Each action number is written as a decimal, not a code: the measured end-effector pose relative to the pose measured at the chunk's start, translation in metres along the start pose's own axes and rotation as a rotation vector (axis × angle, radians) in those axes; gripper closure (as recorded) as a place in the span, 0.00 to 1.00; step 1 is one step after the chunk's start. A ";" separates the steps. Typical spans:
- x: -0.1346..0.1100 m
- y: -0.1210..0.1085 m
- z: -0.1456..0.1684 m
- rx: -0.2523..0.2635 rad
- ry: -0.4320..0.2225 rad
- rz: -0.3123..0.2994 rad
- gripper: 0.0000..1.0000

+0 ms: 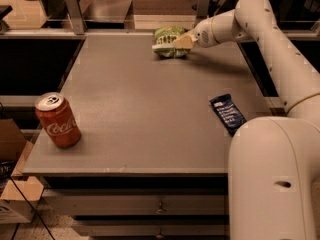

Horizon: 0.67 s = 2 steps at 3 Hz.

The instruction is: Move green jalapeno chip bag near coke can

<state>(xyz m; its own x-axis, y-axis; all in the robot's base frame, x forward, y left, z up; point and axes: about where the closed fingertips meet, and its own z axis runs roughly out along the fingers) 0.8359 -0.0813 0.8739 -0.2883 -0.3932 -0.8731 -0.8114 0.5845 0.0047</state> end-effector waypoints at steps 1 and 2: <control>-0.019 0.021 -0.013 -0.032 -0.009 -0.099 0.87; -0.028 0.058 -0.019 -0.103 -0.015 -0.184 1.00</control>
Offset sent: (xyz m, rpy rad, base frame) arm -0.1026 0.0556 0.0389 -0.0754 -0.1356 0.3098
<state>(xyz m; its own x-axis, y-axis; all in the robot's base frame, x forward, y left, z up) 0.7873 -0.0503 0.9078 -0.1236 -0.4759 -0.8708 -0.8977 0.4276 -0.1063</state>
